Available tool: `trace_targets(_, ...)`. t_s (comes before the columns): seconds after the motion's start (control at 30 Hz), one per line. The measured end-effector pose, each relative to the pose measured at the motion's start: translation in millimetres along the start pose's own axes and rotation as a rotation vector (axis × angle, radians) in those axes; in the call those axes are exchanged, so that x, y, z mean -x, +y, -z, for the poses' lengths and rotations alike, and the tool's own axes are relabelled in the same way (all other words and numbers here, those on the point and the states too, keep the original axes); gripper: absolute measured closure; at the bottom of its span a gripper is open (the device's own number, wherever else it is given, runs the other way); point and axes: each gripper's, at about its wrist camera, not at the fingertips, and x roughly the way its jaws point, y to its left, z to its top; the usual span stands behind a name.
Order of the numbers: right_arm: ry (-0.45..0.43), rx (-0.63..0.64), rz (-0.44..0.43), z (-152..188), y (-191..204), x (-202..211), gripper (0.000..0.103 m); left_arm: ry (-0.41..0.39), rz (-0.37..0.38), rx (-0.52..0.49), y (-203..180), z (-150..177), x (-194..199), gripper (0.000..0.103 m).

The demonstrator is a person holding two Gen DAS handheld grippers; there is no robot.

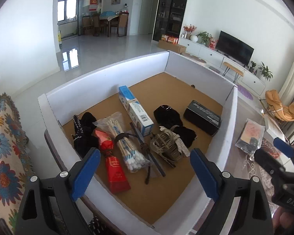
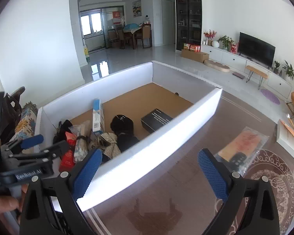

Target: Organize objects

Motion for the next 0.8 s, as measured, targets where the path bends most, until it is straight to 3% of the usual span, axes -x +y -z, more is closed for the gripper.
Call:
trace_targets(0.23,0.119,-0.086,0.269,125.8,-119.0,41.3,0.004,-0.094,0.243,-0.182,-92.4,41.5,70.3,0.01)
trace_targets(0.4,0.169,-0.224,0.368,183.8,-183.4,79.9,0.004,-0.056,0.399,-0.35,-161.9,85.0,89.2,0.008)
trace_targets(0.57,0.172,-0.302,0.397,205.8,-199.1,96.3,0.004,0.047,0.434,-0.482,-213.2,134.3,71.3,0.008)
trace_targets(0.7,0.175,-0.315,0.379,213.4,-193.9,93.9,0.004,0.144,0.417,-0.523,-227.2,160.4,44.2,0.008)
trace_targets(0.8,0.196,-0.306,0.385,213.6,-188.7,88.1,0.004,0.168,0.383,-0.565,-230.9,175.7,32.6,0.008)
